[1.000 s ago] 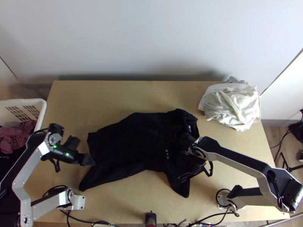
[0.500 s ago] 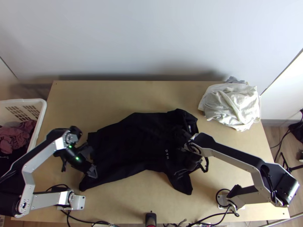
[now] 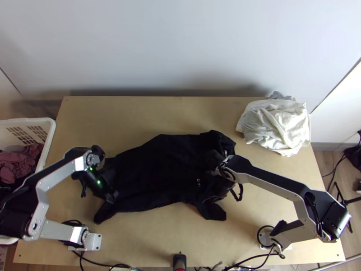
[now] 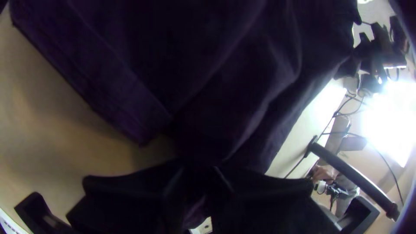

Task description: Fold the t-shirt

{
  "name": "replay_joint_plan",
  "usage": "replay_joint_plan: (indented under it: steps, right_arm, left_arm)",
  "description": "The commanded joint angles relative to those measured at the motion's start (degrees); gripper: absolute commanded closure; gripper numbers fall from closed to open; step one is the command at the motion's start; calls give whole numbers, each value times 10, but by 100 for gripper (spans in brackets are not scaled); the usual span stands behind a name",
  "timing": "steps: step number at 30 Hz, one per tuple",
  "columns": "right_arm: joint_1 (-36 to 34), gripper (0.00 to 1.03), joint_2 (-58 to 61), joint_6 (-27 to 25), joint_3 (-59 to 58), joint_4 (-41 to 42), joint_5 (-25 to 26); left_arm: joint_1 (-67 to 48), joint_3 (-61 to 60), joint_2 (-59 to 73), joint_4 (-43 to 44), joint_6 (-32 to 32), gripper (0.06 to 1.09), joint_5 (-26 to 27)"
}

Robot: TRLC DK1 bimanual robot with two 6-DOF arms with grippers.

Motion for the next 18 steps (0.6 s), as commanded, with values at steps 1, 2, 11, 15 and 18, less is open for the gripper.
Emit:
replay_joint_plan:
  steps: [1,2,11,15,18]
  right_arm:
    - [-19,95,-22,-4,4,30,15]
    - [-26,95,-30,-4,5,37,15]
    - [-94,96,-42,-5,66,41,15]
    - [-108,96,-35,0,99,41,15]
    - [-121,96,-21,7,118,40,15]
  left_arm:
    - [77,62,23,-18,-25,93,35]
    - [91,76,15,-24,-28,93,42]
    - [127,200,16,-102,-80,93,71]
    - [120,238,26,-117,-117,93,106]
    - [109,270,41,-124,-148,93,126]
